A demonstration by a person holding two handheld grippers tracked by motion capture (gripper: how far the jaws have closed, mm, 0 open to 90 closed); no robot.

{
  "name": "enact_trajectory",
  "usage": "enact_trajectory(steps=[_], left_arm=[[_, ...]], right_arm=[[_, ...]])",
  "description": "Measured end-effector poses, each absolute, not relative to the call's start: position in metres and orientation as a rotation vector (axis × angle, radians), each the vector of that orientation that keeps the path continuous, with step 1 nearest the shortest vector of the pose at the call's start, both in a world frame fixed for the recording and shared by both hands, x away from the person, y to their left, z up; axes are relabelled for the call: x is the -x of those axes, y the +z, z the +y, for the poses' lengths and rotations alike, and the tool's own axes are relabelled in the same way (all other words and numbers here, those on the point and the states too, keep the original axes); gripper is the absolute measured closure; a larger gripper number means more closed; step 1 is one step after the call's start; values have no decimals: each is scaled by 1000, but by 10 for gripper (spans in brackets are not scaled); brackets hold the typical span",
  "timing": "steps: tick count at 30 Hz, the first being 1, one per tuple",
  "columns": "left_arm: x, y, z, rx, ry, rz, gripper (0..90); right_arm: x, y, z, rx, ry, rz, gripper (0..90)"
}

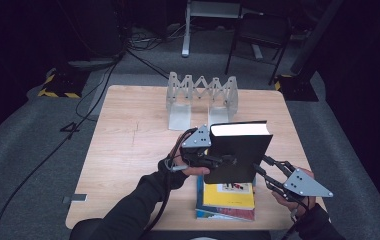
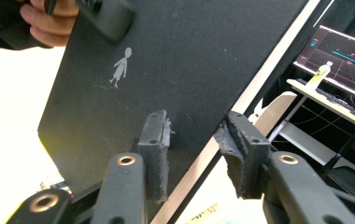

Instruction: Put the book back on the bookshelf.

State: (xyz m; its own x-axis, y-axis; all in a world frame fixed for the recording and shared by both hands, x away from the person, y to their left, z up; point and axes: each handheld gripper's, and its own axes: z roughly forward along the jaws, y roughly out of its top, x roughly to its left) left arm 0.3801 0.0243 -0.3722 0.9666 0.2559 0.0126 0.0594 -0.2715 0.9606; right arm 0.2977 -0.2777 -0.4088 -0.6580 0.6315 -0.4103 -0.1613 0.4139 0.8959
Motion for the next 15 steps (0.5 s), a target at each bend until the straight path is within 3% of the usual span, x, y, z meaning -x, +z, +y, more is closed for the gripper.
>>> enact_trajectory(steps=[10,15], left_arm=[[-374,-369,25,-1862,184,164,430],[-370,-369,27,-1861,164,129,466]], right_arm=[[-308,-411,-288,-505,1383,1959,353],[-314,-412,-290,-546,1438,2005,309]])
